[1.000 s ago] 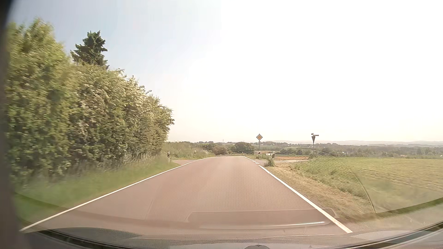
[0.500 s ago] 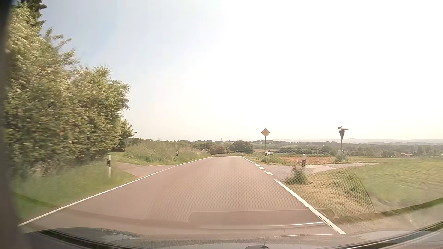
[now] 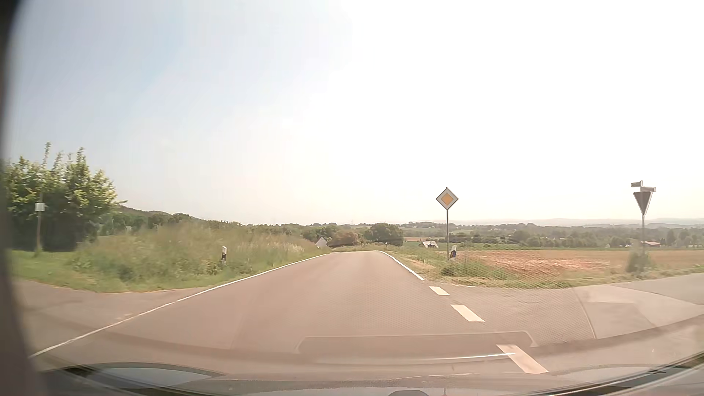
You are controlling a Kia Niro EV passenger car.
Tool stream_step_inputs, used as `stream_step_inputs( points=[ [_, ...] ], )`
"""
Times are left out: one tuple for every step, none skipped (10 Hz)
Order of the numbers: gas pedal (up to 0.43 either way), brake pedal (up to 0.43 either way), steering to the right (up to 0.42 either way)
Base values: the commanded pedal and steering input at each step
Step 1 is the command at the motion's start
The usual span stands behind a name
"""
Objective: Follow the waypoints while adhering to traffic rules and regulations
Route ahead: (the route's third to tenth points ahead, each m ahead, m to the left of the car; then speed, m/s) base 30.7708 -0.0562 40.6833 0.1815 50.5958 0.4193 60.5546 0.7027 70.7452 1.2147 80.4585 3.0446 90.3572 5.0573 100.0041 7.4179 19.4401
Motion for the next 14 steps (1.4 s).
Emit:
stream_step_inputs(
  points=[
    [0.15,0.0,-0.002],
    [0.15,0.0,-0.003],
    [0.15,0.0,-0.004],
    [0.15,0.0,-0.004],
    [0.15,0.0,-0.005],
    [0.15,0.0,-0.006],
    [0.15,0.0,-0.006],
    [0.157,0.0,-0.007],
    [0.157,0.0,-0.007],
    [0.169,0.0,-0.007],
    [0.177,0.0,-0.007],
    [0.177,0.0,-0.007],
    [0.177,0.0,-0.008],
    [0.177,0.0,-0.008]
  ],
)
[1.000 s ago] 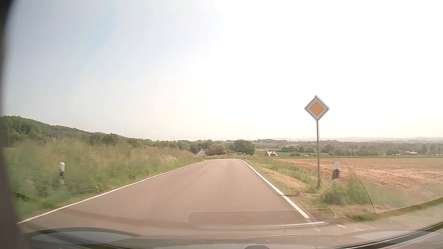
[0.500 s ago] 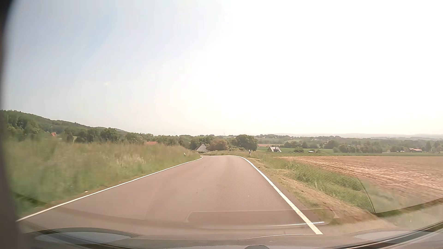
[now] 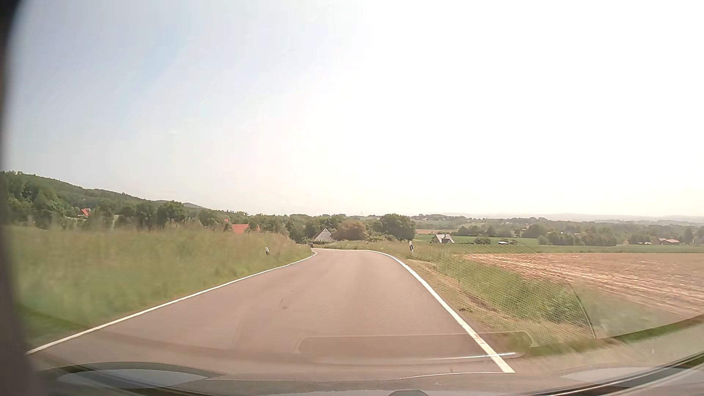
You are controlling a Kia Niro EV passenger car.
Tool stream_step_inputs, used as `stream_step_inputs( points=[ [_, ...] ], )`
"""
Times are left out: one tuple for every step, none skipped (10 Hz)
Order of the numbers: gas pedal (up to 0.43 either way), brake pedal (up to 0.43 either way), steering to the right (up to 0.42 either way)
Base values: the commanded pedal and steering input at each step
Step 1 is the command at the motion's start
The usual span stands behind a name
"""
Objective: Follow the waypoints while adhering to traffic rules and regulations
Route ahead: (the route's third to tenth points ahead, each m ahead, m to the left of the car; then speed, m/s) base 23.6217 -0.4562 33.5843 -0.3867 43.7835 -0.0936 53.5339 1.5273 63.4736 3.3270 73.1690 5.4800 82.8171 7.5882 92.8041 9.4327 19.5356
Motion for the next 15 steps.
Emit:
stream_step_inputs(
  points=[
    [0.177,0.0,-0.008],
    [0.177,0.0,-0.009],
    [0.177,0.0,-0.01],
    [0.177,0.0,-0.011],
    [0.177,0.0,-0.011],
    [0.177,0.0,-0.012],
    [0.177,0.0,-0.012],
    [0.177,0.0,-0.012],
    [0.177,0.0,-0.014],
    [0.177,0.0,-0.015],
    [0.177,0.0,-0.014],
    [0.177,0.0,-0.015],
    [0.177,0.0,-0.015],
    [0.177,0.0,-0.015],
    [0.169,0.0,-0.017]
  ],
)
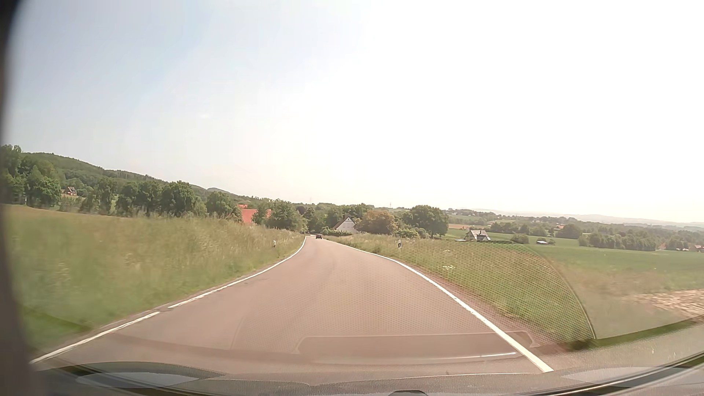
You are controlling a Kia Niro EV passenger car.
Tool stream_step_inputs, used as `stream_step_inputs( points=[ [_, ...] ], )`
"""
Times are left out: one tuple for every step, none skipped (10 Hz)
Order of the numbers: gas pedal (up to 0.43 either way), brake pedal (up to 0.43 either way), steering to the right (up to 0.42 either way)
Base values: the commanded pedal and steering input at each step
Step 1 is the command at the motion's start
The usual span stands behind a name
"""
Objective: Follow the waypoints while adhering to traffic rules and regulations
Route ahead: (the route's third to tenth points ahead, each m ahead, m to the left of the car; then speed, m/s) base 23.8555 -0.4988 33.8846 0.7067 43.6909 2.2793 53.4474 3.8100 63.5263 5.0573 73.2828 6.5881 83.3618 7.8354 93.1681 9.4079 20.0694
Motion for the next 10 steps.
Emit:
stream_step_inputs(
  points=[
    [0.169,0.0,-0.018],
    [0.157,0.0,-0.019],
    [0.157,0.0,-0.019],
    [0.138,0.0,-0.02],
    [0.138,0.0,-0.02],
    [0.138,0.0,-0.02],
    [0.118,0.0,-0.02],
    [0.118,0.0,-0.02],
    [0.118,0.0,-0.02],
    [0.11,0.0,-0.02]
  ],
)
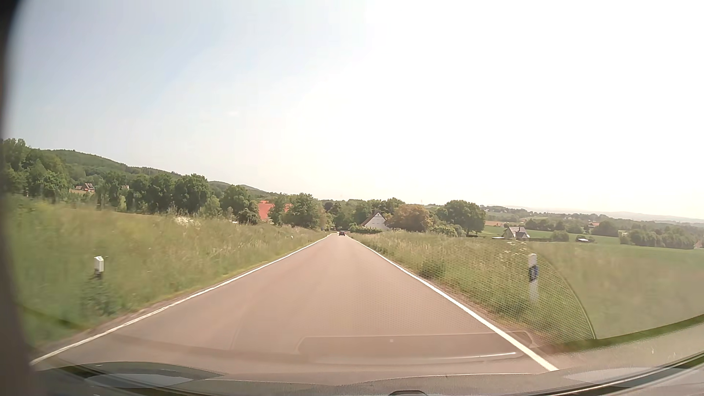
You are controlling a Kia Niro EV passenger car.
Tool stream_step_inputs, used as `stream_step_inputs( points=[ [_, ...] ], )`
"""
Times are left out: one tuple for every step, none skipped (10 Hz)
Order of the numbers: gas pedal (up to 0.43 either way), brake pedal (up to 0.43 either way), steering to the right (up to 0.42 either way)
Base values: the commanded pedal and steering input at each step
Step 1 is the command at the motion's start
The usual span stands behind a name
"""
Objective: Follow the waypoints while adhering to traffic rules and regulations
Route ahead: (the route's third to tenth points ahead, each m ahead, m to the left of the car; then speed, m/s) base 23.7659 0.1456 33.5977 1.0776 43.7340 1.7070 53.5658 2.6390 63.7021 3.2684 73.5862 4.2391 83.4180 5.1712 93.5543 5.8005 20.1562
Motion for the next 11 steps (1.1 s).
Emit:
stream_step_inputs(
  points=[
    [0.11,0.0,-0.02],
    [0.11,0.0,-0.018],
    [0.11,0.0,-0.017],
    [0.11,0.0,-0.015],
    [0.11,0.0,-0.014],
    [0.11,0.0,-0.014],
    [0.11,0.0,-0.014],
    [0.11,0.0,-0.014],
    [0.11,0.0,-0.012],
    [0.11,0.0,-0.011],
    [0.11,0.0,-0.01]
  ],
)
